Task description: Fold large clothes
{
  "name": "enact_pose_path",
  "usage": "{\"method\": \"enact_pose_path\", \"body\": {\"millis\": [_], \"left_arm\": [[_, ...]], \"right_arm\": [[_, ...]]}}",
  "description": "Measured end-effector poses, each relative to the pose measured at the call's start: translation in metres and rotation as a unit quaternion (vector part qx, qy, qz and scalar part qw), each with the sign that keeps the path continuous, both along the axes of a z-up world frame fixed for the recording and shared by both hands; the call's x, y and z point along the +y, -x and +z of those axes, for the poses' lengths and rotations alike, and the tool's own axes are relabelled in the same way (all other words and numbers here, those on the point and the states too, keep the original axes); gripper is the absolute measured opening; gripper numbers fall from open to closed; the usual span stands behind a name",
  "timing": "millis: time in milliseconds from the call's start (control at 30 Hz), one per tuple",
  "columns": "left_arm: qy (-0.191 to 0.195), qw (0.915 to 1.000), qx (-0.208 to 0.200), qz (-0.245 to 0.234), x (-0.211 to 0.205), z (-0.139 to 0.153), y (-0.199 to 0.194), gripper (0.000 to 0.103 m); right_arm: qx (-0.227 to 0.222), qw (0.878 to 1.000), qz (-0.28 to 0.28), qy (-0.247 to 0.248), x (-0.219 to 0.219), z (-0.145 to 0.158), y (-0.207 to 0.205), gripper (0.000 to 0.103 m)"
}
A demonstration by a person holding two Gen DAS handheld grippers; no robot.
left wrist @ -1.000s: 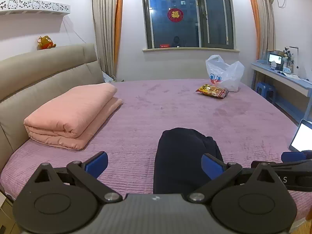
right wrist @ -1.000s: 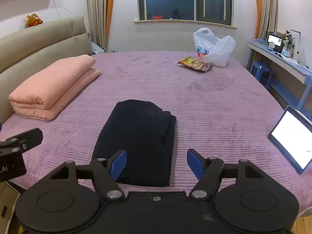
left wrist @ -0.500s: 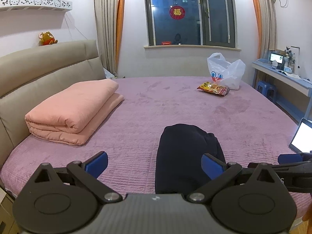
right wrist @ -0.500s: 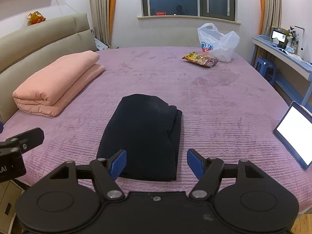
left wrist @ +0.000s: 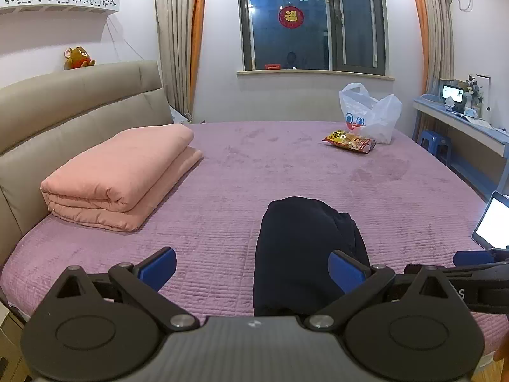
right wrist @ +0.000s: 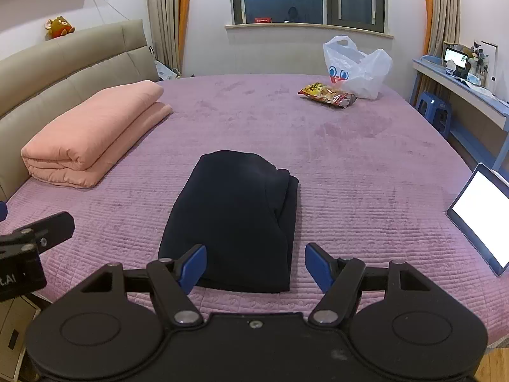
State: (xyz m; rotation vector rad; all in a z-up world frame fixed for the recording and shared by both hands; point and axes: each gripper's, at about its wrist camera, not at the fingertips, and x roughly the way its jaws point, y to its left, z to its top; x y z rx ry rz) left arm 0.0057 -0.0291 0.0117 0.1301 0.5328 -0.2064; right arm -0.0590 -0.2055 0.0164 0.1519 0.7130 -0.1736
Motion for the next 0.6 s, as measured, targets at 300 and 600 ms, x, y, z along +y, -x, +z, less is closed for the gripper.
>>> {"method": "enact_pose_path", "body": {"millis": [300,600], "left_arm": [[0.003,1.0000,0.005,0.002,0.003,-0.002,-0.003,0.103],[0.014,0.9999,-0.002,0.007,0.012,-0.004,-0.003,0.103]], "right_arm": [[0.008,1.000,0.006,0.000,0.008,-0.005,-0.003,0.081],[0.011,1.000,0.011,0.000,0.011,-0.007,-0.003,0.081]]}}
